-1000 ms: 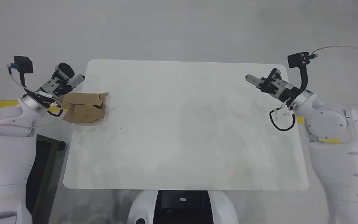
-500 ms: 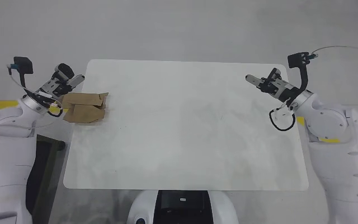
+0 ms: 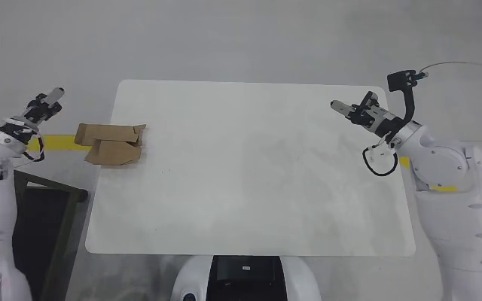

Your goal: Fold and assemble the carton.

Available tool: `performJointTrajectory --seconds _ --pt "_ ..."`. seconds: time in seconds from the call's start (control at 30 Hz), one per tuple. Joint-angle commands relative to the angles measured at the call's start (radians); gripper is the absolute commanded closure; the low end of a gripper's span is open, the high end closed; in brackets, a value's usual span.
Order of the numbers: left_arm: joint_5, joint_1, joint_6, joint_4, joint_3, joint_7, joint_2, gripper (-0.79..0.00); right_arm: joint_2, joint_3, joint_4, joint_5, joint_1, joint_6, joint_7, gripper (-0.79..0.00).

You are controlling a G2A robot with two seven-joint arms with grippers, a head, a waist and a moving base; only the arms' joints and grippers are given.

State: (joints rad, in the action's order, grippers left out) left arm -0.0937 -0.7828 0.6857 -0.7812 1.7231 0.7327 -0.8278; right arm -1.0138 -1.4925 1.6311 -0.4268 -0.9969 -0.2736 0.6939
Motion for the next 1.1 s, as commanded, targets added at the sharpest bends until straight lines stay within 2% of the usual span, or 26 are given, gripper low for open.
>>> performJointTrajectory --seconds 0.0,0.17,0.27,0.47,0.83,1.07 --pt "0.006 0.031 -0.027 0.069 0.009 0.022 0.007 -0.785 0.000 0.000 0.000 0.000 0.000 0.000 0.000 -0.785" --pt "-0.043 0.101 -0.060 0.205 -0.001 0.036 0.022 -0.785 0.000 0.000 0.000 0.000 0.000 0.000 0.000 -0.785" --pt "-0.081 0.134 -0.076 0.278 -0.027 0.028 0.021 -0.785 0.000 0.000 0.000 0.000 0.000 0.000 0.000 -0.785" --pt "-0.161 0.200 -0.164 0.404 -0.083 -0.006 0.015 -0.785 0.000 0.000 0.000 0.000 0.000 0.000 0.000 -0.785" --pt "-0.240 0.263 -0.229 0.520 -0.175 0.024 -0.017 -0.785 0.000 0.000 0.000 0.000 0.000 0.000 0.000 -0.785" --pt "-0.202 0.284 -0.267 0.559 -0.187 0.063 -0.036 -0.785 0.000 0.000 0.000 0.000 0.000 0.000 0.000 -0.785"
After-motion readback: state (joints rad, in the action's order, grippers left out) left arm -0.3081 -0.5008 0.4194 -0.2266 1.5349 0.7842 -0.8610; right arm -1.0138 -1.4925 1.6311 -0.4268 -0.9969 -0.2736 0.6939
